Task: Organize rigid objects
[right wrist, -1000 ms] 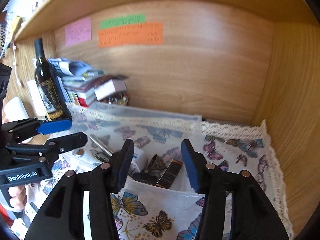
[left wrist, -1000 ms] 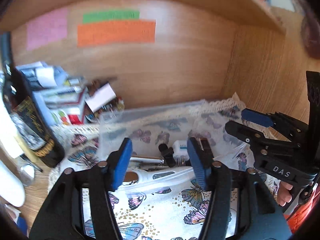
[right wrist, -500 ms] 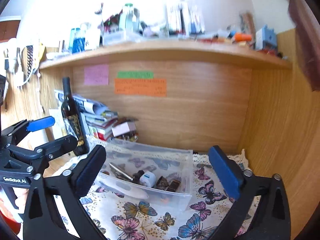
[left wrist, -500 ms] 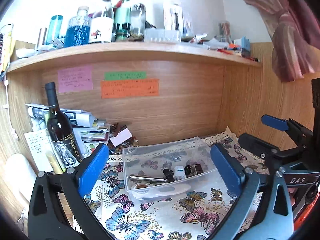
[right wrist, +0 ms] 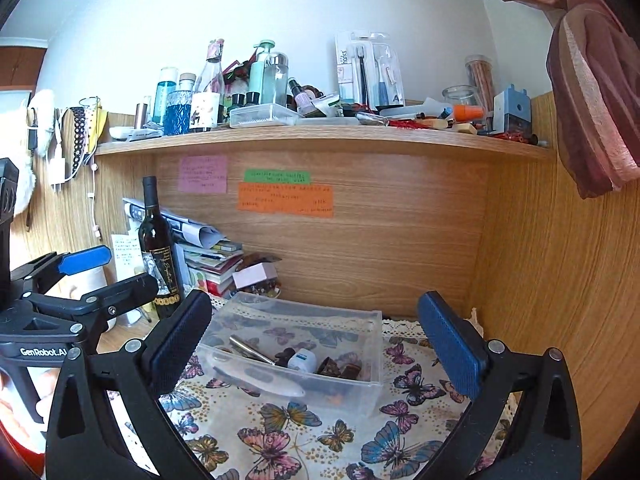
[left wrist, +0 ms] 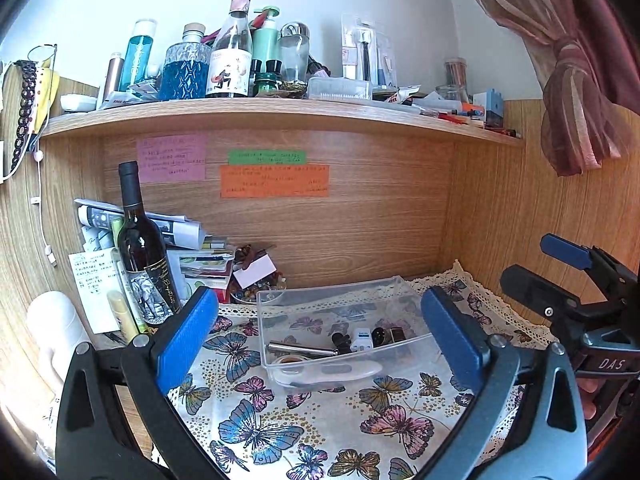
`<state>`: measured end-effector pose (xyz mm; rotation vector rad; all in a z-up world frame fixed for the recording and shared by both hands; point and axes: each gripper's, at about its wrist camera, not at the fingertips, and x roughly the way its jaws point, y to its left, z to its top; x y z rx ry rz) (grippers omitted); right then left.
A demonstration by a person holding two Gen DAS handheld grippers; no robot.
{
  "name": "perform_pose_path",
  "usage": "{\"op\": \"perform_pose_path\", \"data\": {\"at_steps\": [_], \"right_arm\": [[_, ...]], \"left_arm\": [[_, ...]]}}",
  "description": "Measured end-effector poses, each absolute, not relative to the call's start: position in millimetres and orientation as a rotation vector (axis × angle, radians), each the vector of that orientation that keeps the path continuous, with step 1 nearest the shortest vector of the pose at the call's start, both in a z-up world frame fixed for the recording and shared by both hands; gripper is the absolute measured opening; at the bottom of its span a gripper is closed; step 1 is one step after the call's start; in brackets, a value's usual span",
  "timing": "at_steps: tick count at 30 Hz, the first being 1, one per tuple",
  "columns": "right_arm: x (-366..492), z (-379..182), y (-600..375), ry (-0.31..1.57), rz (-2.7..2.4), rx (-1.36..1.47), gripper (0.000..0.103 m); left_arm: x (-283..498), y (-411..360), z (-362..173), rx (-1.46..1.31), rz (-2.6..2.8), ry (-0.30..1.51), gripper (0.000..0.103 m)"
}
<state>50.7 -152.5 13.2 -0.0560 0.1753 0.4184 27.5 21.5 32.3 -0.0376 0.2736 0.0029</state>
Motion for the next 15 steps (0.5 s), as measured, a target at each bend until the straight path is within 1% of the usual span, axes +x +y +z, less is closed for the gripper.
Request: {"op": "perform_pose_path", "data": {"at_steps": [15], "right_arm": [[52.3, 9.4, -153.7, 0.194, 0.414, -0.039, 0.103]], "left_arm": [[29.3, 21.9, 30.0, -0.040, -0.001, 0.284, 0.103]]}}
